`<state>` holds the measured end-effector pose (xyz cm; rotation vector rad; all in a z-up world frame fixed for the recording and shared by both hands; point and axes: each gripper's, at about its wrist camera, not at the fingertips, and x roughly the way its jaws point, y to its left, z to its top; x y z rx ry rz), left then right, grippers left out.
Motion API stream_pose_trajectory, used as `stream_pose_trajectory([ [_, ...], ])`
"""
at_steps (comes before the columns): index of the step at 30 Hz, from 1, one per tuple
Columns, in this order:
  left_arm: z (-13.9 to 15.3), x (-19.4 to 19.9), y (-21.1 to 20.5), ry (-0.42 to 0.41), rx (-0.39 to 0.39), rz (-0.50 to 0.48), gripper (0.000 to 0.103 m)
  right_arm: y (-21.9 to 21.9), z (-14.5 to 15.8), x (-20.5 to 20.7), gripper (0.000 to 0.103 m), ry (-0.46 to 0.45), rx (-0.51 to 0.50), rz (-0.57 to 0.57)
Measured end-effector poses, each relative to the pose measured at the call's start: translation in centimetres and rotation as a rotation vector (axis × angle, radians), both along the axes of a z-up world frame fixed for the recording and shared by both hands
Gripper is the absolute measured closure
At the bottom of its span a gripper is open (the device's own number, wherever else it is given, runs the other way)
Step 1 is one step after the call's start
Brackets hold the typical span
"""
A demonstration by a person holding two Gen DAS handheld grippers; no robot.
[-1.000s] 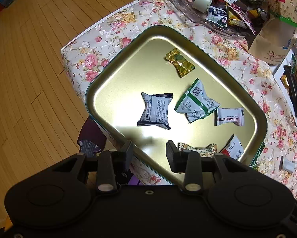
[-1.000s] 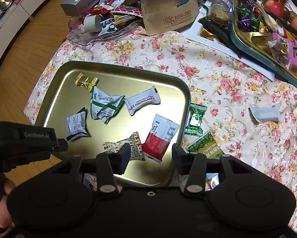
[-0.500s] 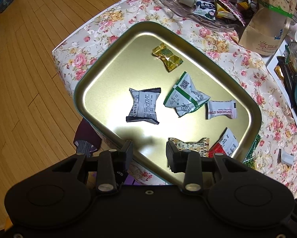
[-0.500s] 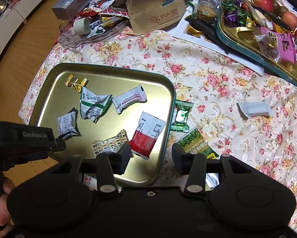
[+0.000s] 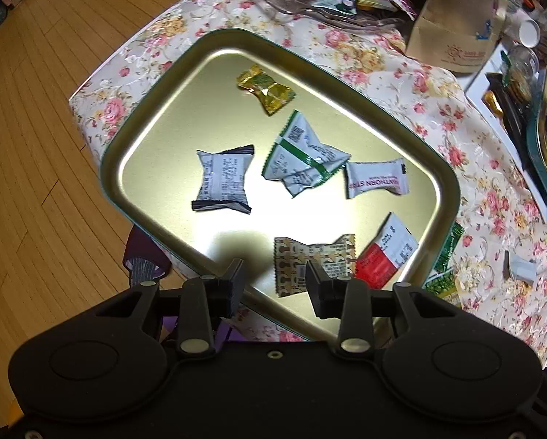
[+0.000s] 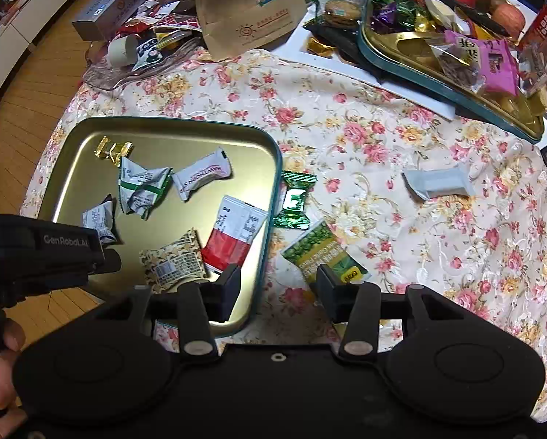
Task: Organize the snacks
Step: 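Move both grippers back toward the green packets on the cloth, then grasp the green-wrapped candy with the left gripper while the right gripper approaches the grey-white packet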
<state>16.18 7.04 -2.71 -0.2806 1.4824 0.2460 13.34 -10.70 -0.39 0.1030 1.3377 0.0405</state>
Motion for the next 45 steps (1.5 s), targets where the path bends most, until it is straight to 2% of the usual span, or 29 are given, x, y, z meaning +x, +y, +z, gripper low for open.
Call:
stream_pose_trajectory([
  [9, 0.3, 0.2, -3.4, -0.013, 0.005, -0.102, 0.057, -2.7, -0.4, -0.6, 0.055, 0.022, 0.0, -0.041],
  [19, 0.2, 0.3, -9.7, -0.059, 0.087, -0.38, 0.057, -6.2, -1.7, -1.3, 0.055, 0.078, 0.021, -0.109],
  [28, -0.6, 0.3, -14.2, -0.047, 0.04, -0.536, 0.057, -10.0, -2.7, -2.0, 0.055, 0.105, 0.032, -0.199],
  [38, -3.4, 2.0, -17.3, 0.044, -0.064, -0.576, 0.057, -12.8, -4.4, -2.8, 0.055, 0.159, 0.038, -0.258],
  [45, -6.0, 3.0, -17.4, 0.112, -0.087, -0.526, 0.057, -13.1, -5.0, -2.8, 0.055, 0.174, 0.043, -0.261],
])
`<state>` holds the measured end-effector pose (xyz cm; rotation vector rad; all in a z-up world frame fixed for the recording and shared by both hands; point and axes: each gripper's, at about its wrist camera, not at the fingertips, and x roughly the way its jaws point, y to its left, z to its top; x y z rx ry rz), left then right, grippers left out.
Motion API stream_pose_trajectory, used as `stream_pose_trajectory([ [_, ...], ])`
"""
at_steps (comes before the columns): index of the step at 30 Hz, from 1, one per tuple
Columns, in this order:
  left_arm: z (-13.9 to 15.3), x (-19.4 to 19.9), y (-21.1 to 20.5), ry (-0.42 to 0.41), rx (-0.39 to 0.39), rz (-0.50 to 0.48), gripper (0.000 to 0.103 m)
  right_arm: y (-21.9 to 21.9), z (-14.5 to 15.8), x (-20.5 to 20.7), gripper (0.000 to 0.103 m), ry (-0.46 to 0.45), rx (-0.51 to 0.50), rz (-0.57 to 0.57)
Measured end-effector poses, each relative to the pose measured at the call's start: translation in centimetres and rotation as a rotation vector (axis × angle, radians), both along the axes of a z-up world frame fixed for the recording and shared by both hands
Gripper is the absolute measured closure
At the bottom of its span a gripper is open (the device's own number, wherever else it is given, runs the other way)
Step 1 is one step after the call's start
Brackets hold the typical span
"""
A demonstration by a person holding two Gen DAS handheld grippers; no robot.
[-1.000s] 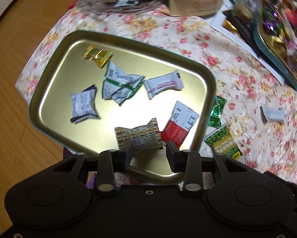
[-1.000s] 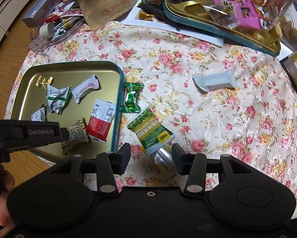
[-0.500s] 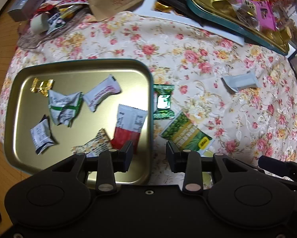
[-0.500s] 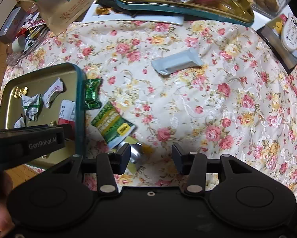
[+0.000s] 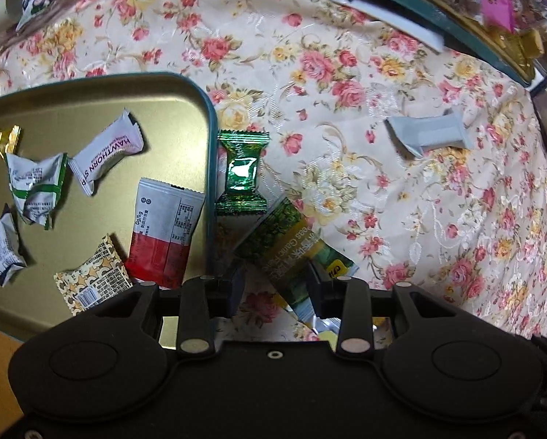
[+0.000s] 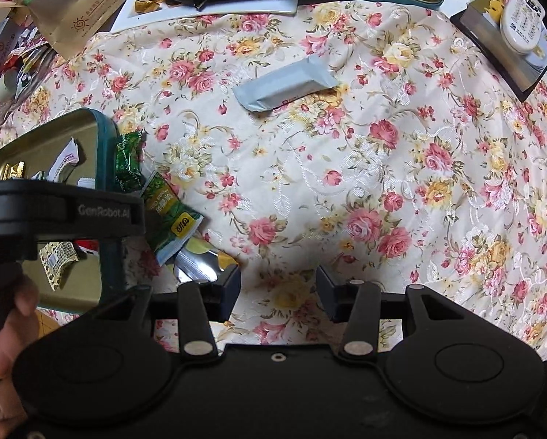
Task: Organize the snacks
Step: 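Grasp the green-wrapped candy with the left gripper while the right gripper approaches the grey-white packet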
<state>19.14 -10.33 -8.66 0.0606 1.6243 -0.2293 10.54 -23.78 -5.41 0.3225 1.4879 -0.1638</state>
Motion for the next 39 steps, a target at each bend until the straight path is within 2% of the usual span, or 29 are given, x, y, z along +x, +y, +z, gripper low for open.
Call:
stream_pose_trajectory([
  [5, -1.0, 0.6, 1.5, 0.033, -0.028, 0.055, 0.054, 0.5, -0.1, 0.4, 0.055, -0.007, 0.009, 0.009],
  [9, -1.4, 1.0, 3.1, 0.053, -0.072, 0.109, 0.059, 1.2, 0.0, 0.9, 0.055, -0.028, 0.023, 0.028],
  [13, -1.6, 1.0, 4.1, 0.046, -0.069, 0.117, 0.074, 2.3, -0.3, 1.4, 0.055, -0.037, 0.027, 0.047],
  [16, -1.6, 1.2, 4.9, 0.024, -0.047, 0.121, 0.079, 3.2, -0.3, 1.8, 0.055, -0.052, 0.03, 0.073],
  [21, -1.4, 1.8, 6.1, 0.0, -0.008, 0.13, 0.079, 4.9, -0.3, 2.6, 0.051, -0.087, 0.02, 0.121],
  [26, -1.9, 2.1, 7.9, 0.027, -0.025, 0.167, 0.079, 6.7, -0.8, 3.8, 0.042, -0.118, 0.031, 0.162],
  [32, -2.2, 2.5, 10.1, 0.063, -0.067, 0.201, 0.079, 9.1, -2.7, 4.6, 0.042, -0.134, -0.027, 0.25],
  [35, -2.2, 2.5, 10.5, 0.063, -0.061, 0.205, 0.079, 9.8, -3.6, 4.7, 0.042, -0.144, -0.071, 0.29],
  [38, -2.3, 2.3, 10.0, 0.061, -0.055, 0.199, 0.079, 10.2, -3.8, 4.4, 0.047, -0.18, -0.103, 0.322],
  [39, -2.2, 2.4, 9.7, 0.059, -0.054, 0.2, 0.079, 10.2, -3.8, 4.4, 0.058, -0.176, -0.104, 0.33],
])
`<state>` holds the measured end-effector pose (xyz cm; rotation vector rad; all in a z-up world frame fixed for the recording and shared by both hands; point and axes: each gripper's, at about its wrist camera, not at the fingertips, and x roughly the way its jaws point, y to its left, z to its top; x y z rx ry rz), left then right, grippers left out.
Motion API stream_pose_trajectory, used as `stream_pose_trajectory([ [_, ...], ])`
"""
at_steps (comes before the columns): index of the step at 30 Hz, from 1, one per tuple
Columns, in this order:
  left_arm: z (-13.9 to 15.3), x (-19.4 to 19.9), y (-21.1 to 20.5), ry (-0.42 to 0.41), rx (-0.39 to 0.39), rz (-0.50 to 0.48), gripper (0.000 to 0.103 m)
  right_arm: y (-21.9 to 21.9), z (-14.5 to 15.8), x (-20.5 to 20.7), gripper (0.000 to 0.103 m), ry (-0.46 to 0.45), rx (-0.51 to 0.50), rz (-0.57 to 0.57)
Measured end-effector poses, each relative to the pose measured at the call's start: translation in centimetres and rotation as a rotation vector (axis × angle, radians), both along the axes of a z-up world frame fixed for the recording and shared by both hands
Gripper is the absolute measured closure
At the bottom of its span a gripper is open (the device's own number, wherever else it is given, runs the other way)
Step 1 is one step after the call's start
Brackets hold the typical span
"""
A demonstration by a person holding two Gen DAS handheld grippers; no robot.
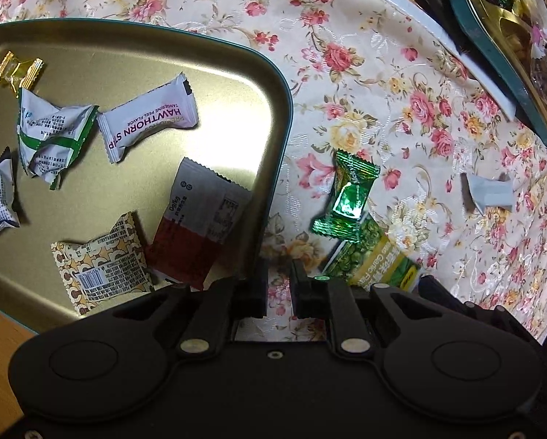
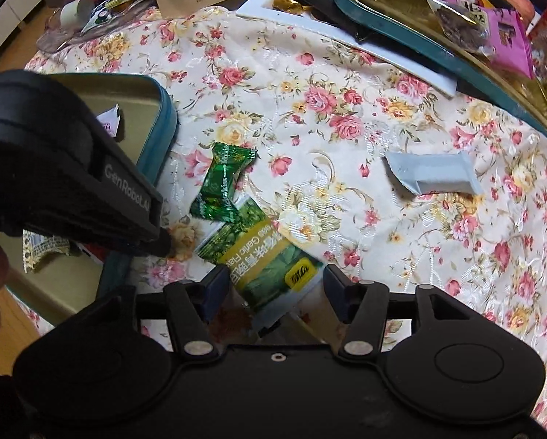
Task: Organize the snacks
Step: 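Grasp the green-wrapped candy with the left gripper while the right gripper approaches the grey-white packet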
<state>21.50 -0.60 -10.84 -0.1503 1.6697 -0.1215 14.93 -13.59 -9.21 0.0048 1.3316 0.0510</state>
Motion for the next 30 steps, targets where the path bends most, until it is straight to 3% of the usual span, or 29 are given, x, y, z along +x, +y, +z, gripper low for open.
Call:
stream_pose_trajectory([
  [3, 0.9, 0.0, -0.8, -0.025, 0.008, -0.016, 0.079, -0.3, -0.3, 0.0, 0.077, 0.052, -0.012, -0.012],
  [13, 3.4, 1.2, -3.0, -0.137, -0.064, -0.029, 0.077, -5.6, -0.8, 0.3, 0.076, 0.138, -0.026, -0.242],
  [20, 2.8, 2.5, -5.5, -0.179, 0.009, -0.124, 0.073, -9.7, -0.7, -0.7, 0.074, 0.161, 0.021, -0.358],
  [28, 1.0, 2.6, -7.4, -0.19, 0.085, -0.219, 0.061, -12.0, 1.3, -1.6, 0.074, 0.134, 0.08, -0.388],
  [30, 0.7, 2.5, -7.5, -0.181, 0.081, -0.213, 0.064, -12.6, 1.9, -1.7, 0.073, 0.127, 0.091, -0.399],
])
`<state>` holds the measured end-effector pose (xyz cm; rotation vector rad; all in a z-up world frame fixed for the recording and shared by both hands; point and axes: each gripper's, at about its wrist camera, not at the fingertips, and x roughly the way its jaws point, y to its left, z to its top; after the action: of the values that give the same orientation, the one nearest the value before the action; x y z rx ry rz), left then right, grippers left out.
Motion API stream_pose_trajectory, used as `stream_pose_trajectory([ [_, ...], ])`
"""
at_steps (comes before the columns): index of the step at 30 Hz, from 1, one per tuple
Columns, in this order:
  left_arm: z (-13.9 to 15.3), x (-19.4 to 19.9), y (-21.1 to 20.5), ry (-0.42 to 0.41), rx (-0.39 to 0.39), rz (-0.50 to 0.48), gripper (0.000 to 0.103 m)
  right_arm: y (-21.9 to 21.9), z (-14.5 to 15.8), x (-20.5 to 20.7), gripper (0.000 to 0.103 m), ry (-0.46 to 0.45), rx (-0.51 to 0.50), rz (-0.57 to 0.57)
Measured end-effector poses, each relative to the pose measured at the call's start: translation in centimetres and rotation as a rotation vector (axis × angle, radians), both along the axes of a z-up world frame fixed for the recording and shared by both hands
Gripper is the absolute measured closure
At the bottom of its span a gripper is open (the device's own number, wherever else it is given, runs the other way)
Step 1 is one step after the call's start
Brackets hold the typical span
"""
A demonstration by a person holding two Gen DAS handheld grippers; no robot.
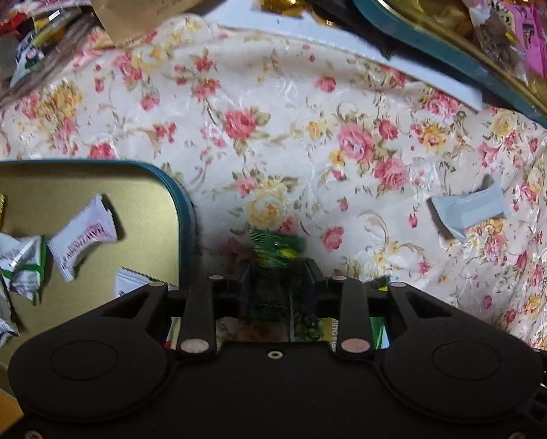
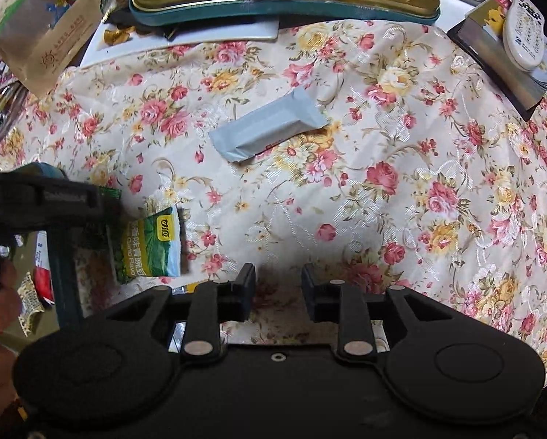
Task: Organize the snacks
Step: 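Grasp the green-wrapped candy with the left gripper while the right gripper approaches the grey-white packet, then grasp the grey-white packet with the right gripper while the left gripper lifts the green candy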
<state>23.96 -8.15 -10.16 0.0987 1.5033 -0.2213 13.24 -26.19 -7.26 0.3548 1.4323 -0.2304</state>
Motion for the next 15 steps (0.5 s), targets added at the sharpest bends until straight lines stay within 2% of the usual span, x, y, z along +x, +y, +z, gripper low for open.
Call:
stream_pose_trajectory([
  [6, -0.2, -1.2, -2.5, 0.009, -0.014, -0.067, 0.066, -0.5, 1.2, -0.6, 0.067, -0.009, 0.047, -0.023],
  [8, -0.2, -1.7, -3.4, 0.016, -0.019, -0.086, 0.071, -0.4, 1.4, -1.0, 0.064, -0.008, 0.064, -0.025],
  [9, -0.3, -1.9, -4.0, 0.024, -0.028, -0.091, 0.074, -0.3, 1.4, -1.1, 0.06, -0.009, 0.071, -0.024],
  [13, -0.6, -2.5, -5.4, 0.095, -0.112, -0.074, 0.075, 0.4, 1.2, -1.5, 0.059, -0.008, 0.083, -0.007],
  [15, -0.7, -2.7, -5.8, 0.112, -0.128, -0.066, 0.075, 0.8, 1.1, -1.7, 0.057, -0.005, 0.087, 0.005],
])
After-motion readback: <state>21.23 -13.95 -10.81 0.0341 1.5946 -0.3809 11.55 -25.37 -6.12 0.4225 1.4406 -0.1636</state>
